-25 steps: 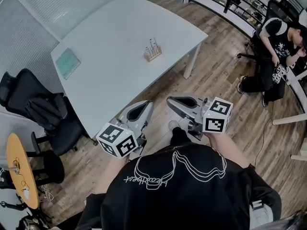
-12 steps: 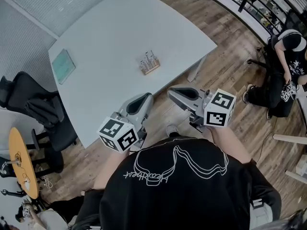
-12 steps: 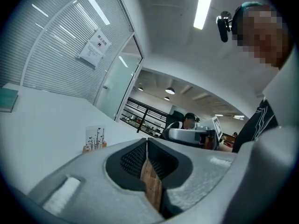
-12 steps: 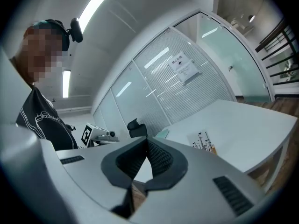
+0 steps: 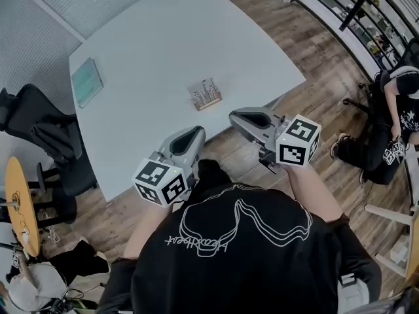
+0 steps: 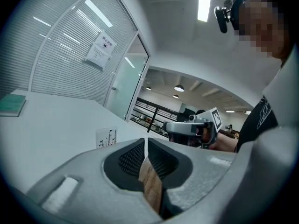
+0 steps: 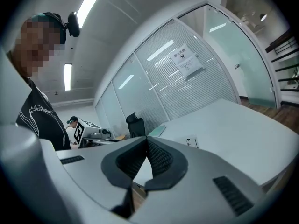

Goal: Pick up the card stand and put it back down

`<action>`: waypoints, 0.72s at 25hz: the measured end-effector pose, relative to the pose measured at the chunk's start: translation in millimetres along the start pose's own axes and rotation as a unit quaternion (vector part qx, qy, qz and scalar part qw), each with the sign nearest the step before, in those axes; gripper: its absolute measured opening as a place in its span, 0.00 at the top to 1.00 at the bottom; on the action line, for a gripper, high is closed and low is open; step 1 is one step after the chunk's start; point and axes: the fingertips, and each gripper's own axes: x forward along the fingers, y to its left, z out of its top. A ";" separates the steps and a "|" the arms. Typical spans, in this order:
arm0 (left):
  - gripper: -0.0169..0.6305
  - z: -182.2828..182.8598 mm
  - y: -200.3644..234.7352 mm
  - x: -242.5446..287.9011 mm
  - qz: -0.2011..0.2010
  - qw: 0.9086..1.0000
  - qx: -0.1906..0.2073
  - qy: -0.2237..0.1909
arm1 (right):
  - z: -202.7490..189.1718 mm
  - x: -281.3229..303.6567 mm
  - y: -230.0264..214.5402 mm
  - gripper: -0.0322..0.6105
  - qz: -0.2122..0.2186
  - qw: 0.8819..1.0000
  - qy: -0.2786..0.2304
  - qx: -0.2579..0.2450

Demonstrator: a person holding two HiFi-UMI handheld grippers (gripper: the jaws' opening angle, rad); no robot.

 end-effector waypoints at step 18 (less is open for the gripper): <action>0.81 -34.8 104.6 59.4 0.027 0.996 -0.063 0.049 | -47.4 50.9 -119.9 0.82 -0.094 0.989 0.106 -0.037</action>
